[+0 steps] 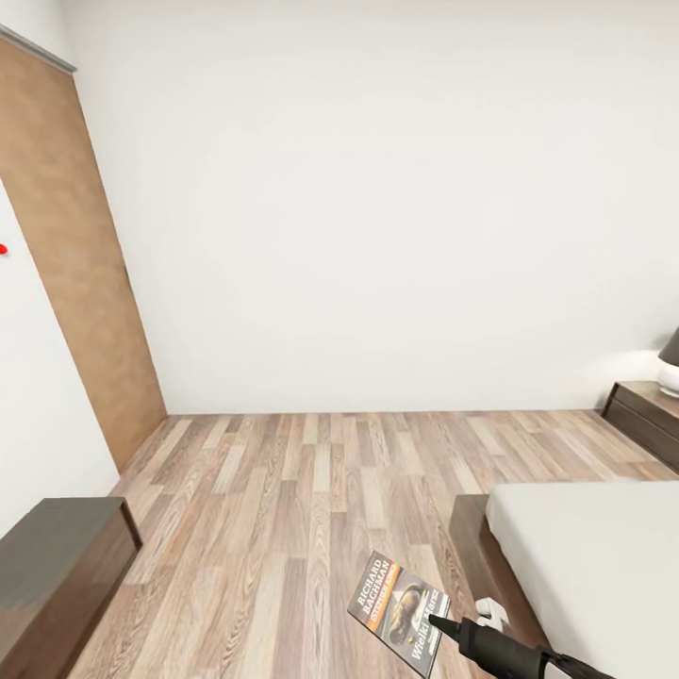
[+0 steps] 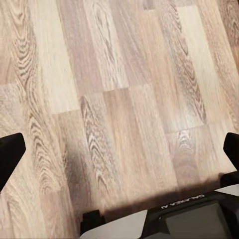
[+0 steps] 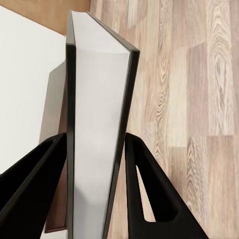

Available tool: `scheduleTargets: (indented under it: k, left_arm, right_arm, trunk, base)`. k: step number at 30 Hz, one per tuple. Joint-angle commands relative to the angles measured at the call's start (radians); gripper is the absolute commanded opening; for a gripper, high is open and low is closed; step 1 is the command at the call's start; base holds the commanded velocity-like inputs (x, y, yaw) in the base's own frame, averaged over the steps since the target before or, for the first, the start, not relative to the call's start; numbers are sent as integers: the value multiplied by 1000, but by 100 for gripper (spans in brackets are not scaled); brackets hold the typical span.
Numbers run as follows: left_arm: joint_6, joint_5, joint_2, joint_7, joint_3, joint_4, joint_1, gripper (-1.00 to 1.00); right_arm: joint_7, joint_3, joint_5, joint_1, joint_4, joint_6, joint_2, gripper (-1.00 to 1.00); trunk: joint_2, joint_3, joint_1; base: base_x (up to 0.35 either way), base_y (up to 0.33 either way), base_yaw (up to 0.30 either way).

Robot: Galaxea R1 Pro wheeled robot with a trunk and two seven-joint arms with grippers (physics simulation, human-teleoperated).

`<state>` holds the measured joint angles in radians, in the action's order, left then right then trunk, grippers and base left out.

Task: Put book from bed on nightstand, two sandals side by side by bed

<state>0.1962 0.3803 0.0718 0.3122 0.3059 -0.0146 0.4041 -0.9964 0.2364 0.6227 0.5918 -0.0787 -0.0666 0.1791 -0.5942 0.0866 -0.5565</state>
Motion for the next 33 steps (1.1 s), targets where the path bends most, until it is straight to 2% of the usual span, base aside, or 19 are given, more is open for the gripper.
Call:
scheduleTargets:
  k: [1, 4, 7, 11, 15, 20, 23, 24, 26, 33]
  left_arm:
    - [3, 9, 0, 4, 9, 1, 1, 100]
    - [3, 10, -4, 21, 9, 1, 1, 100]
    - [2, 11, -6, 88, 9, -1, 1, 100]
    - [1, 8, -5, 290, 15, -3, 1, 100]
    - [-17, -1, 2, 434, 18, -25, 7, 100]
    - [-108, -37, -2, 478, 23, -126, 11, 100]
    - [-119, -61, 8, 502, 25, -142, 10, 100]
    - [-119, -76, 28, 512, 25, -145, 8, 100]
    - [-118, -100, 50, 520, 24, -146, 7, 100]
    - [-118, -116, 54, 518, 22, -145, 5, 100]
  right_arm:
    - [-5, 1, 11, 2, -3, -7, -1, -100]
    - [-5, 1, 11, 2, -2, -7, -1, -100]
    - [-5, 1, 11, 2, -3, -7, -1, -100]
    - [-5, 1, 11, 2, -3, -7, -1, -100]
    - [-5, 1, 11, 2, -3, -7, -1, -100]
    - [-5, 1, 11, 2, -2, -7, -1, -100]
    - [-5, 1, 11, 2, -2, -7, -1, -100]
    - [-5, 1, 11, 2, -2, -7, -1, -100]
    - [-5, 1, 11, 2, -2, -7, -1, -100]
    - [-5, 1, 11, 2, -2, -7, -1, -100]
  trunk:
    - [-2, 2, -1]
    - [-2, 2, -1]
    - [-2, 2, -1]
    - [-2, 2, -1]
    - [-2, 2, -1]
    - [-2, 2, -1]
    - [-2, 2, -1]
    - [-2, 2, -1]
    - [-2, 2, -1]
    - [-2, 2, -1]
  base:
    - [227, 0, 0]
    - [236, 0, 0]
    - [257, 0, 0]
    - [292, 0, 0]
    - [306, 0, 0]
    - [325, 0, 0]
    - [316, 0, 0]
    - [294, 0, 0]
    - [279, 0, 0]
    - [266, 0, 0]
